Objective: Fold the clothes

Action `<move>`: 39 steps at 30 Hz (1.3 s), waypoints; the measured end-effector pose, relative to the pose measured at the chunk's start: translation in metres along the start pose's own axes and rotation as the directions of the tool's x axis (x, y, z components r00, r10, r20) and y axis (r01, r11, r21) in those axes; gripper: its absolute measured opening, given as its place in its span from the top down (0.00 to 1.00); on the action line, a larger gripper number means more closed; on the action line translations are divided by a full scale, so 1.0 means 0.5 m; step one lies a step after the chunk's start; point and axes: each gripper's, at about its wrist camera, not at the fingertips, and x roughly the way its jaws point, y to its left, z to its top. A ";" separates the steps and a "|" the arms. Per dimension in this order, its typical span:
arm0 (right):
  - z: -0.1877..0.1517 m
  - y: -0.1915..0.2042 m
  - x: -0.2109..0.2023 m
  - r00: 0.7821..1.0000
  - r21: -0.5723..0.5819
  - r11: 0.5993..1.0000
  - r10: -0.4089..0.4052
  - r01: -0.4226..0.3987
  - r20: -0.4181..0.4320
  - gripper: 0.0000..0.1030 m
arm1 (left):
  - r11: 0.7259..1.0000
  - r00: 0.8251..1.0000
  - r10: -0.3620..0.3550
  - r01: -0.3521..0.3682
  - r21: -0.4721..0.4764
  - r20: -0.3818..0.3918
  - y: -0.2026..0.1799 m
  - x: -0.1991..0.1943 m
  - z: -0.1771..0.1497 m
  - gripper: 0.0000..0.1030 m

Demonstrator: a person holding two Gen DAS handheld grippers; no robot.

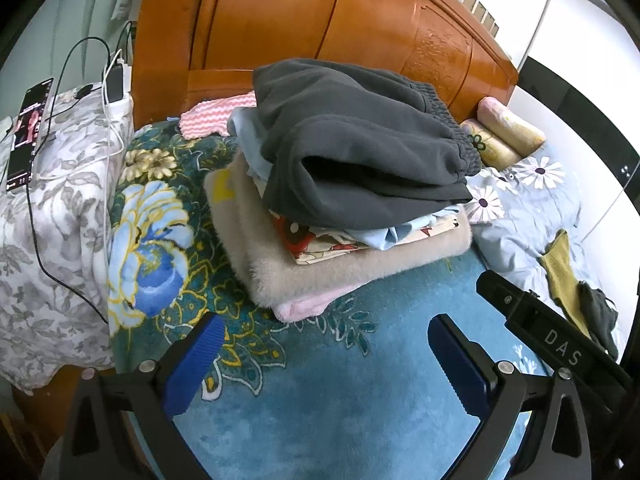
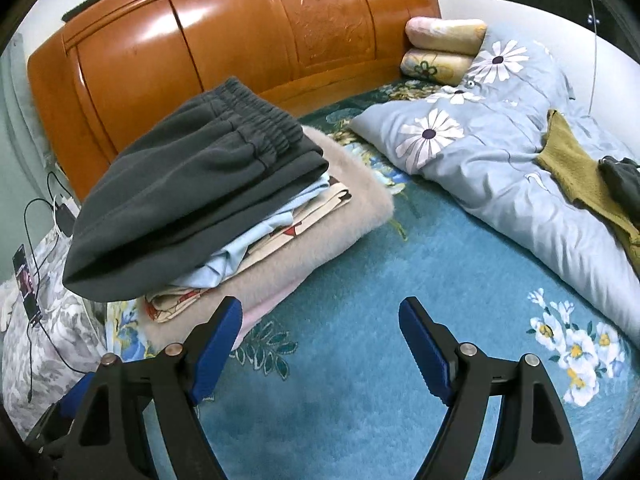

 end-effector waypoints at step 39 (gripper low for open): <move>-0.041 -0.025 -0.012 0.991 0.084 0.992 -0.105 0.098 0.088 0.00 | 0.996 0.999 0.036 -0.036 0.084 -0.006 -0.001 0.021 -0.008 0.00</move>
